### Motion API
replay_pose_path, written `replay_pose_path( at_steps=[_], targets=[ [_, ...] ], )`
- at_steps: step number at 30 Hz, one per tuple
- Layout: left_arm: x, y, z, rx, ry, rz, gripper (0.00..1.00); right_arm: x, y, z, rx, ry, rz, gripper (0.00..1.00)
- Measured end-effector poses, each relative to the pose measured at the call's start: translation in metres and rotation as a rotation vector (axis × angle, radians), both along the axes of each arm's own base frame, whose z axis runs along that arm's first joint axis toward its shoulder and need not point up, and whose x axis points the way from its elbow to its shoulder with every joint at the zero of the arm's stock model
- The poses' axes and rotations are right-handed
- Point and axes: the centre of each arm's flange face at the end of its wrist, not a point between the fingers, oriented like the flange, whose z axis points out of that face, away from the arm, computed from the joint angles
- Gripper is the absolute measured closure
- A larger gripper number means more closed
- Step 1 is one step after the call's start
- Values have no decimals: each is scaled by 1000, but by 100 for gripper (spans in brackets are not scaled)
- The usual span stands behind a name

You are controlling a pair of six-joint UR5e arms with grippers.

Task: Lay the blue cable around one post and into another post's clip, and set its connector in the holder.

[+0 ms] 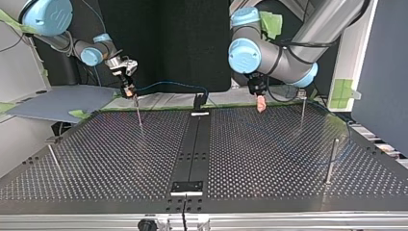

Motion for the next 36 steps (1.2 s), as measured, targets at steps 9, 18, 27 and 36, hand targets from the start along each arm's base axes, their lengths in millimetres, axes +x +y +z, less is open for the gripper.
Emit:
replay_pose_path(
  at_steps=[9, 18, 27, 36],
  targets=[
    [-9, -35, -37, 25, -15, -14, 0, 0, 0, 0, 1, -1, 0, 100],
    [-21, -72, -73, 25, -18, -86, 0, 0, 0, 0, 1, -2, 0, 100],
    [-40, -108, -111, 21, -16, -170, 0, 0, 0, 0, 2, -3, -1, 100],
    [-65, -146, -151, -7, -5, -297, 0, -1, 0, 0, 4, -2, -2, 100]
  ],
)
